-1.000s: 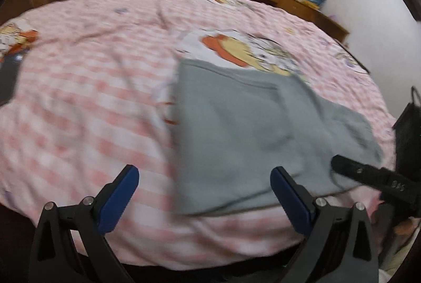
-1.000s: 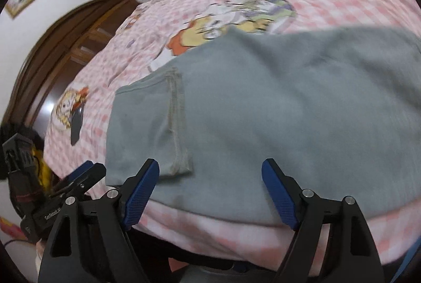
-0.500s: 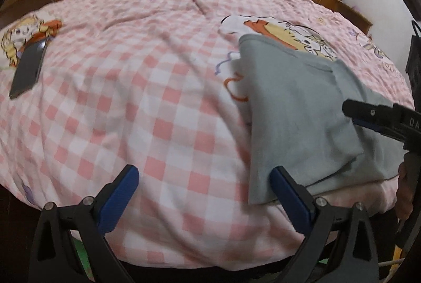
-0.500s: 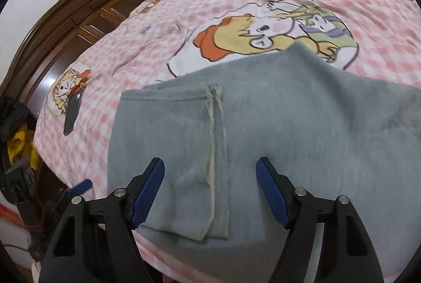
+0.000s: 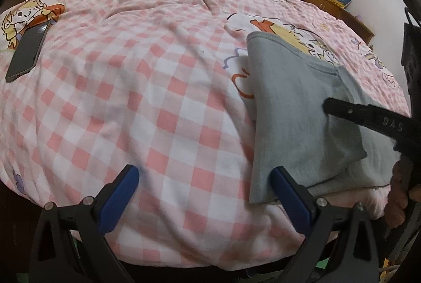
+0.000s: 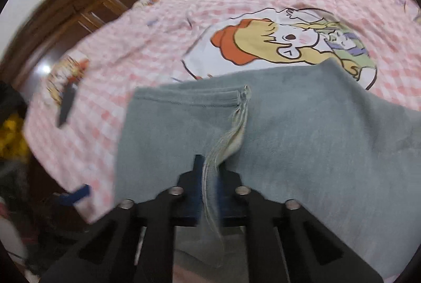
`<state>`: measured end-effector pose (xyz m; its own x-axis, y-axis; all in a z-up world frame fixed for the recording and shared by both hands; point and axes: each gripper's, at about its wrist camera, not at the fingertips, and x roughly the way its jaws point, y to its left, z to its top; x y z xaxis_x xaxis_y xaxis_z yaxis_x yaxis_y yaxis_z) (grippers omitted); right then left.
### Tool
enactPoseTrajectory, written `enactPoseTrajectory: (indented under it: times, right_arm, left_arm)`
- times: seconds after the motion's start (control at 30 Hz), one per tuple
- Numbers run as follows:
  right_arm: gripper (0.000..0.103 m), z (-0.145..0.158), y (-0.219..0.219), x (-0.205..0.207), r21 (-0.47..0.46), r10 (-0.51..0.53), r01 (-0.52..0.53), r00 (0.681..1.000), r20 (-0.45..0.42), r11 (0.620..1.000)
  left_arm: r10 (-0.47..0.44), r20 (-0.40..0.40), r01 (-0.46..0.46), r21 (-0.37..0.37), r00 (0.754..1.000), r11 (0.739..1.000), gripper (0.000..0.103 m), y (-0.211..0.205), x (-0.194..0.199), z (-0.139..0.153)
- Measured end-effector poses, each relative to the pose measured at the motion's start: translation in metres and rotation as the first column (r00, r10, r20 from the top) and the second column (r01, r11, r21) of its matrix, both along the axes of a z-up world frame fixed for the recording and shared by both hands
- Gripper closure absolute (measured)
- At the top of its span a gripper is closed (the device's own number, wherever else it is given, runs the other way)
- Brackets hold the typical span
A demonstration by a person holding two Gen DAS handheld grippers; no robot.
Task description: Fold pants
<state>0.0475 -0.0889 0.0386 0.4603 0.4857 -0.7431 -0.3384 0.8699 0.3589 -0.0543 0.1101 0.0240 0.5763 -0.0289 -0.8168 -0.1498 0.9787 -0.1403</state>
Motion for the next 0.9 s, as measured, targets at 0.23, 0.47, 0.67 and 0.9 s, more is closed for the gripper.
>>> enactPoseTrajectory:
  times: [0.23, 0.47, 0.67, 0.9]
  right_arm:
    - [0.097, 0.060, -0.028, -0.022, 0.135, -0.052, 0.041, 0.996, 0.077, 0.990]
    - [0.097, 0.119, -0.072, -0.042, 0.174, -0.124, 0.098, 0.981, 0.148, 0.980]
    - [0.097, 0.142, -0.120, -0.046, 0.180, -0.219, 0.193, 0.965, 0.141, 0.965]
    - [0.097, 0.146, -0.186, -0.047, 0.147, -0.364, 0.346, 0.924, 0.120, 0.927]
  left_arm:
    - [0.032, 0.036, -0.033, 0.026, 0.999, 0.999, 0.001, 0.007, -0.006, 0.018]
    - [0.024, 0.037, -0.025, 0.037, 0.999, 0.999, 0.001, 0.002, -0.009, 0.025]
    - [-0.022, 0.057, 0.019, 0.057, 0.998, 0.998, 0.001, -0.015, -0.011, 0.032]
    - [-0.067, 0.058, 0.063, 0.073, 0.996, 0.995, 0.001, -0.033, -0.007, 0.035]
